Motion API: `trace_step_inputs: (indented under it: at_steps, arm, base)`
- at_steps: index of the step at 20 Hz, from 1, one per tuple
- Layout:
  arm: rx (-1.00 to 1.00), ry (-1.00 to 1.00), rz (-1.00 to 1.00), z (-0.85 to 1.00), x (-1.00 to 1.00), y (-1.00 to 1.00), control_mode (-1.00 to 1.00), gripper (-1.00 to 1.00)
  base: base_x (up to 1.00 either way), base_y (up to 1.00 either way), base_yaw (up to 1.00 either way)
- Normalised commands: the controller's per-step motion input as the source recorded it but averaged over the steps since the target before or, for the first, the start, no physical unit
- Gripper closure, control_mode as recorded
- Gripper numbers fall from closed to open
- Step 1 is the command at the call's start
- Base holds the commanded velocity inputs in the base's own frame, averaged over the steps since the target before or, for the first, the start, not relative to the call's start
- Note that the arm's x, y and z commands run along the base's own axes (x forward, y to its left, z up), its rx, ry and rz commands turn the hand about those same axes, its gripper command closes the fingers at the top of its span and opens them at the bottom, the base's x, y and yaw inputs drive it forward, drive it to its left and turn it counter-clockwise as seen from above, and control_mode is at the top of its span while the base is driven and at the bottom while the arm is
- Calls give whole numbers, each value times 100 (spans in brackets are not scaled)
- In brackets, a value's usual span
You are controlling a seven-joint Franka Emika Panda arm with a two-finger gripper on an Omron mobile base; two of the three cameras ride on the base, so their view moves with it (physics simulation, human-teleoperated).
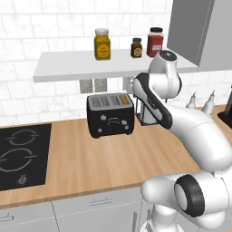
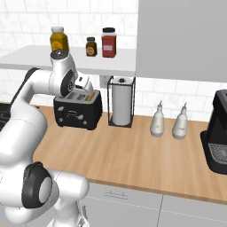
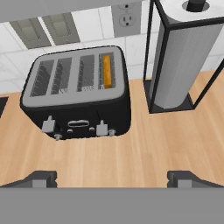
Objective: Start the toaster. Once the lever pops up, take the bread to the plate on the dining counter.
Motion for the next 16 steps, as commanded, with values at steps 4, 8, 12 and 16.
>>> trace_step_inputs:
  at_steps: [4,8,12,16]
  arm:
    - [0,0,0,0,0,0,-100,-100]
    - [0,0,0,0,0,0,-100,-100]
    - [0,0,0,0,0,0,-100,-100]
    - [0,0,0,0,0,0,-100,-100]
  base:
    - [0,0,0]
    - [0,0,0]
    - [0,0,0]
    - [0,0,0]
